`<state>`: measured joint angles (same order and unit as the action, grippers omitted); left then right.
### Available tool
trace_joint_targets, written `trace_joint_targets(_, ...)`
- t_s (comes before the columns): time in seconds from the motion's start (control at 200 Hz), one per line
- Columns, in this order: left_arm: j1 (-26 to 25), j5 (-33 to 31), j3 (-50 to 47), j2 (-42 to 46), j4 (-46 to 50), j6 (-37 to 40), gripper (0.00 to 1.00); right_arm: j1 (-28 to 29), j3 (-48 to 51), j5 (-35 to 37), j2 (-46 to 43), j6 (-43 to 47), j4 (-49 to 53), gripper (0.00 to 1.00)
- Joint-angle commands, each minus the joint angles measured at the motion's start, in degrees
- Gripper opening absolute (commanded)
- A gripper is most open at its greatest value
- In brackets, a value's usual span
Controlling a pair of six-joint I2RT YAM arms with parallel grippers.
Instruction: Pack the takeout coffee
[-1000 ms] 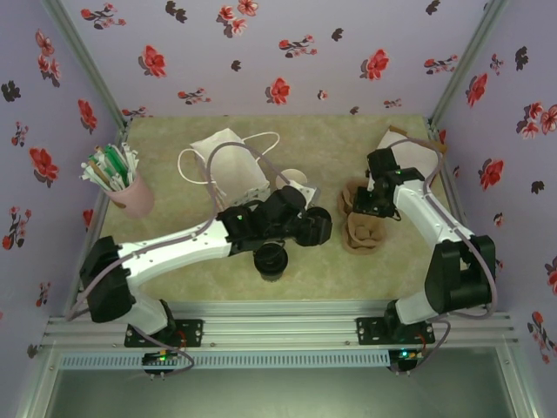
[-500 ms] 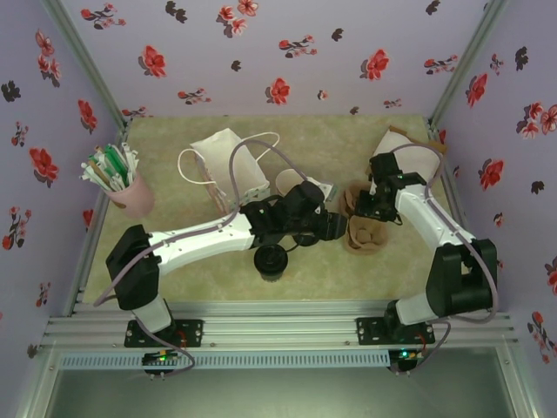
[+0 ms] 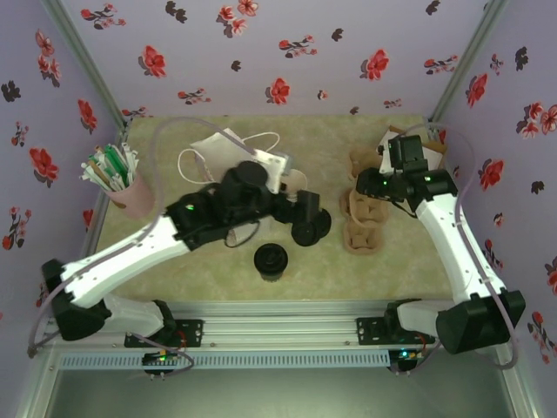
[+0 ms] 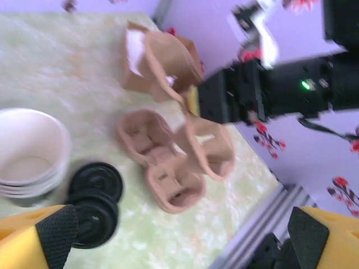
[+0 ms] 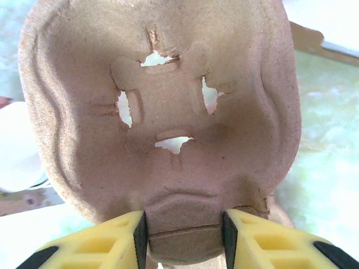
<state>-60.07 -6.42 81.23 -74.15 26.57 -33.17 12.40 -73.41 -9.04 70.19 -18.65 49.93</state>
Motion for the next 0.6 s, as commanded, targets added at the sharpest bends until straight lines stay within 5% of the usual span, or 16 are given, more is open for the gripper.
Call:
trace_joint_targets(0.0,6.52,-3.54,3.41,4.45,9.56,4.52,1.0,2.08,-4.2,-2.11,-1.96,-0.15,3.73,0.41)
trace_joint_targets(0.27,31.44,5.75,13.51,4.09,18.27,7.0,0.99,9.15,-13.7,-4.86,-2.35,-1.28,5.97,0.41)
trace_joint_targets(0.59,55.77,22.21,18.77,-9.83,13.7,-0.73,0.95,20.91,-28.42,-6.78,4.64,-3.08,6.01,0.41)
